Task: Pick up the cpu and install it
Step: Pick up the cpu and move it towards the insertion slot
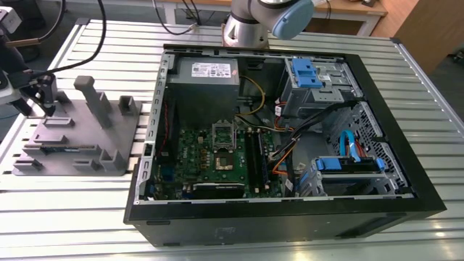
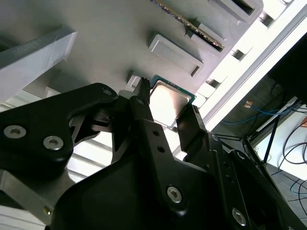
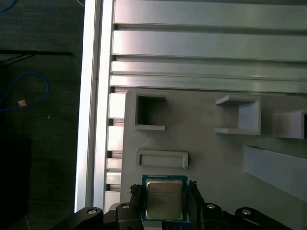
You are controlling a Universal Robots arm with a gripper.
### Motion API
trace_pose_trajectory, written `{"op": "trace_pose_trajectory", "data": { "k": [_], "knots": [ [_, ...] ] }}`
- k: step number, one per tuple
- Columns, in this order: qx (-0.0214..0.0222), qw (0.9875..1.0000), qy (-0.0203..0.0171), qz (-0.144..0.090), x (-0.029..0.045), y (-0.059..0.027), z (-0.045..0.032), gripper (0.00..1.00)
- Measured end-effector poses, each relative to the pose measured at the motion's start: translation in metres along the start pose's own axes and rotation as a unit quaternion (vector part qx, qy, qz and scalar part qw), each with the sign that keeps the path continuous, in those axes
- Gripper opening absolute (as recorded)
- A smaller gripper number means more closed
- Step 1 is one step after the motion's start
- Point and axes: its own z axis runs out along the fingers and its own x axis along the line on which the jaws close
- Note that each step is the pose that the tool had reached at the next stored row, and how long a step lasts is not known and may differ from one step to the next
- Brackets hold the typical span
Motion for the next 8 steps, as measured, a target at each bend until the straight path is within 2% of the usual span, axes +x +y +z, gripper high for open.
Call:
{"op": "trace_pose_trajectory", "data": {
  "k": [8],
  "knots": [
    [0.0, 1.0, 0.0, 0.0, 0.0002, 0.0008, -0.0174, 0.47]
  ]
}}
